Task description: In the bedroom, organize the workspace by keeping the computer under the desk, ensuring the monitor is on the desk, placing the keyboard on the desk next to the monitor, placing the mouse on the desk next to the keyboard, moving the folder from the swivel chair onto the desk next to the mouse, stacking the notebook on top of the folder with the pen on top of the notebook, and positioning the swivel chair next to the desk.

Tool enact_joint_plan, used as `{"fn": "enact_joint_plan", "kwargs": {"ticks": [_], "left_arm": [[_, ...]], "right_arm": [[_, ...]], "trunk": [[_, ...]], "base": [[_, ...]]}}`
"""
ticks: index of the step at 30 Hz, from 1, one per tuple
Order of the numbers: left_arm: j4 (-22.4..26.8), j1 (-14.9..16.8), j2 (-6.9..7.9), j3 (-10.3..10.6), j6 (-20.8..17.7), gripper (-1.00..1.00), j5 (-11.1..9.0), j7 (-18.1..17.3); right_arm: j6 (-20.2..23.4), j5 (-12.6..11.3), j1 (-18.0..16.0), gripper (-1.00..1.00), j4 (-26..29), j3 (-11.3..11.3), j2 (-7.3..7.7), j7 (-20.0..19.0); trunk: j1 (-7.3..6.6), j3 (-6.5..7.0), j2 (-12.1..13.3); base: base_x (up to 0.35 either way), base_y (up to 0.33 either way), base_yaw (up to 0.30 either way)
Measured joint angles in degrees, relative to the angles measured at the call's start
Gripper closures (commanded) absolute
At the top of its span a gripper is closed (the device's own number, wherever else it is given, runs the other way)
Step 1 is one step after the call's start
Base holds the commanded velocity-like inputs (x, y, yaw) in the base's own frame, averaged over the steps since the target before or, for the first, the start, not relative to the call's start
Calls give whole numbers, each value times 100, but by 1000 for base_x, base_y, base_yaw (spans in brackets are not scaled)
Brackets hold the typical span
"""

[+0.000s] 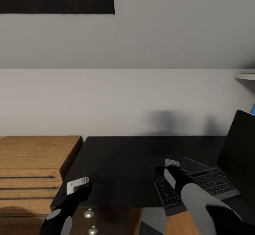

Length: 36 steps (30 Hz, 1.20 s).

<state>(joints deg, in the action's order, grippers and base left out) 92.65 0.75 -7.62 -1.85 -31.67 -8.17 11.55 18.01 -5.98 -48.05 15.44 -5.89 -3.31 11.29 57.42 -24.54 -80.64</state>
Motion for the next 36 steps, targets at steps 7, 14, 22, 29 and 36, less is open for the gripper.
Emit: {"fn": "enact_joint_plan", "kwargs": {"ticks": [7,14,22,29,36], "left_arm": [[0,-1,0,-6,0,-100,0,-1],[0,0,0,-6,0,-100,-1,-5],[0,-1,0,-3,0,-100,0,-1],[0,0,0,0,0,-100,0,-2],[0,-1,0,2,0,-100,0,-2]], "right_arm": [[0,-1,-1,-100,0,-3,0,1],[0,-1,-1,-100,0,1,0,1],[0,-2,-1,-100,0,28,-7,1],[0,-1,-1,-100,6,26,-3,1],[-356,25,4,-100,54,29,-68,9]], "trunk": [[-1,0,0],[-1,0,0],[-1,0,0],[-1,0,0],[-1,0,0]], "base": [[-59,0,0],[-3,0,0],[0,0,0],[0,0,0],[0,0,0]]}}
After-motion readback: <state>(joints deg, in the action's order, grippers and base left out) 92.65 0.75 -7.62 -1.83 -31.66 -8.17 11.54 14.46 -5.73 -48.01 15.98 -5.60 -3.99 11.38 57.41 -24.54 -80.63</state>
